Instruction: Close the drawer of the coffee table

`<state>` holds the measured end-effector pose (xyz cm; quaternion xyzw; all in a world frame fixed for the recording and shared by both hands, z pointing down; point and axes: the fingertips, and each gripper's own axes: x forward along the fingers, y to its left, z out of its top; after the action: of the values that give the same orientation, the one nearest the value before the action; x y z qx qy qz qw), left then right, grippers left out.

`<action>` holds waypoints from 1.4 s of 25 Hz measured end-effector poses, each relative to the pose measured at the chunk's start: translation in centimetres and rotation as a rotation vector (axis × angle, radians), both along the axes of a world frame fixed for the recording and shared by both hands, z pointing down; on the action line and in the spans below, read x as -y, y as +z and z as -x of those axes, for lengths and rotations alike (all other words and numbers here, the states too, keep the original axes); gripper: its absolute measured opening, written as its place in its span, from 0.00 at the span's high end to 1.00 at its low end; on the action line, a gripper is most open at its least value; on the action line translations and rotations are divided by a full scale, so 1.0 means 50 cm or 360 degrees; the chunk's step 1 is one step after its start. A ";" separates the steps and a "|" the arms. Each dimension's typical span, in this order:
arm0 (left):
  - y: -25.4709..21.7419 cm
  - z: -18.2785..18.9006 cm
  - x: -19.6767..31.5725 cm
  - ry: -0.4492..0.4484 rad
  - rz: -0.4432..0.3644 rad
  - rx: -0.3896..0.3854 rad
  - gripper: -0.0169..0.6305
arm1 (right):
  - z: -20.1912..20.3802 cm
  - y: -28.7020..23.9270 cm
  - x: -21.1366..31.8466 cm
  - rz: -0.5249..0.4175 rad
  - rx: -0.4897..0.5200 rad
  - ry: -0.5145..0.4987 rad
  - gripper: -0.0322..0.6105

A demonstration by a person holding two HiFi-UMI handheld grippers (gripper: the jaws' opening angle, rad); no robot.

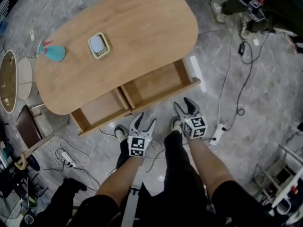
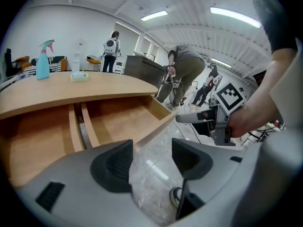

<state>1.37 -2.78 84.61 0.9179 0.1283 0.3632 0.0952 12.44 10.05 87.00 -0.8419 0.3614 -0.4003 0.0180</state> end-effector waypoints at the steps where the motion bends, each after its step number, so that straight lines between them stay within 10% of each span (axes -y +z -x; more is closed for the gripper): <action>1: 0.012 -0.003 -0.005 0.0010 0.0006 0.0007 0.57 | -0.001 0.009 0.006 0.0005 -0.0005 -0.0023 0.62; 11: 0.121 -0.033 -0.022 -0.0090 0.0057 0.0015 0.57 | 0.015 0.071 0.029 0.0044 -0.0121 -0.0285 0.62; 22: 0.138 -0.058 -0.009 -0.0308 0.0237 0.0057 0.68 | -0.054 0.100 0.033 0.0001 -0.0121 -0.0155 0.62; 35: 0.049 -0.178 0.046 -0.0370 0.0236 -0.0239 0.74 | -0.142 0.025 0.116 -0.0160 -0.0254 -0.0183 0.62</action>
<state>10.26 -5.09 87.04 0.9416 0.0543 0.2697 0.1942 19.55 4.24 88.23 -0.8471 0.4290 -0.3136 0.0083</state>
